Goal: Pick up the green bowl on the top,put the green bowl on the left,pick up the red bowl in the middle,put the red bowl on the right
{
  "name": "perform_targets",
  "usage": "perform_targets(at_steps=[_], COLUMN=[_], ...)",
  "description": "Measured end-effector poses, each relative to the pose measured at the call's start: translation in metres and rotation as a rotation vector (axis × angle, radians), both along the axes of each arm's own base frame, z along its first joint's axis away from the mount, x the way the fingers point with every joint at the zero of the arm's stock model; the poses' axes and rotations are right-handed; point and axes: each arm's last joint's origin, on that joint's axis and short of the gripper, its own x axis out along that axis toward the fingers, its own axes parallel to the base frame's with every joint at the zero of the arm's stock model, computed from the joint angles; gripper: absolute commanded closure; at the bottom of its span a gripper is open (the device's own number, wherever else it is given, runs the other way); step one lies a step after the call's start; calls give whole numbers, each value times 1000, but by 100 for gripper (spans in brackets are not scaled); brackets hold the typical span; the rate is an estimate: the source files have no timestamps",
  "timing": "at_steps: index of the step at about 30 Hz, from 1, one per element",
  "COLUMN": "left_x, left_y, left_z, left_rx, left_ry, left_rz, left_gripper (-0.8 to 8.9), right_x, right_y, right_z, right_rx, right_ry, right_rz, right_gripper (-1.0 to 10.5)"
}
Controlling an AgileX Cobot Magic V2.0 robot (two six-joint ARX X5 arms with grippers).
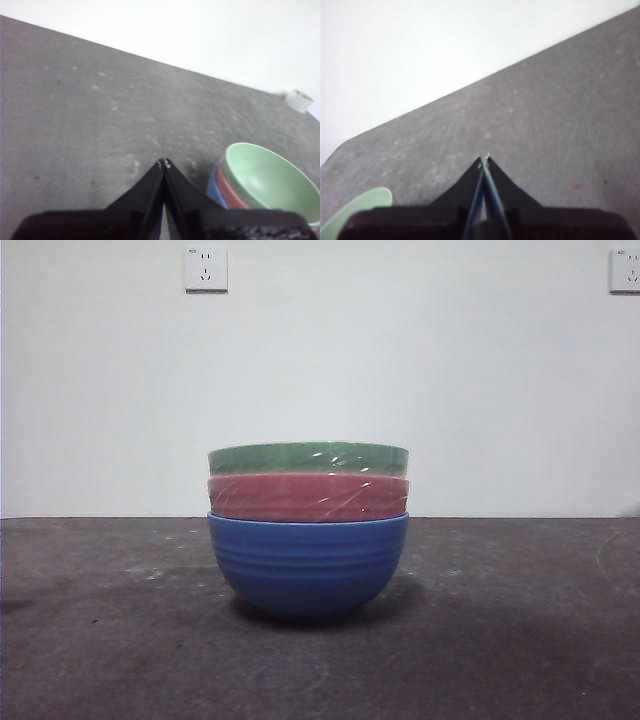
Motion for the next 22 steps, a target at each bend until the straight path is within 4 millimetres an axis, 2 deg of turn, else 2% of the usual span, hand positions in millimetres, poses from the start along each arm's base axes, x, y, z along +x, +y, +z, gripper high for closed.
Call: perform_targets(at_steps=[7, 10, 14, 17, 18, 21, 22], left_x=[24, 37, 52, 58, 59, 60, 59], left_y=[-7, -11, -15, -16, -17, -19, -19], left_z=[46, 60, 72, 75, 76, 79, 79], left_rx=[40, 47, 69, 102, 113, 133, 135], left_ry=[11, 41, 100, 143, 143, 127, 124], left_rz=[-196, -308, -418, -452, -459, -475, -480], left_gripper=[820, 820, 817, 799, 740, 460, 455], right_x=[19, 30, 47, 57, 61, 67, 68], right_y=[5, 8, 13, 15, 16, 17, 17], right_z=[47, 62, 76, 78, 78, 75, 74], right_rx=[-72, -110, -161, -185, -190, -197, -197], right_ry=[39, 81, 137, 175, 183, 204, 212], right_rz=[137, 217, 343, 423, 438, 456, 457], right_gripper=[957, 947, 946, 924, 872, 715, 710])
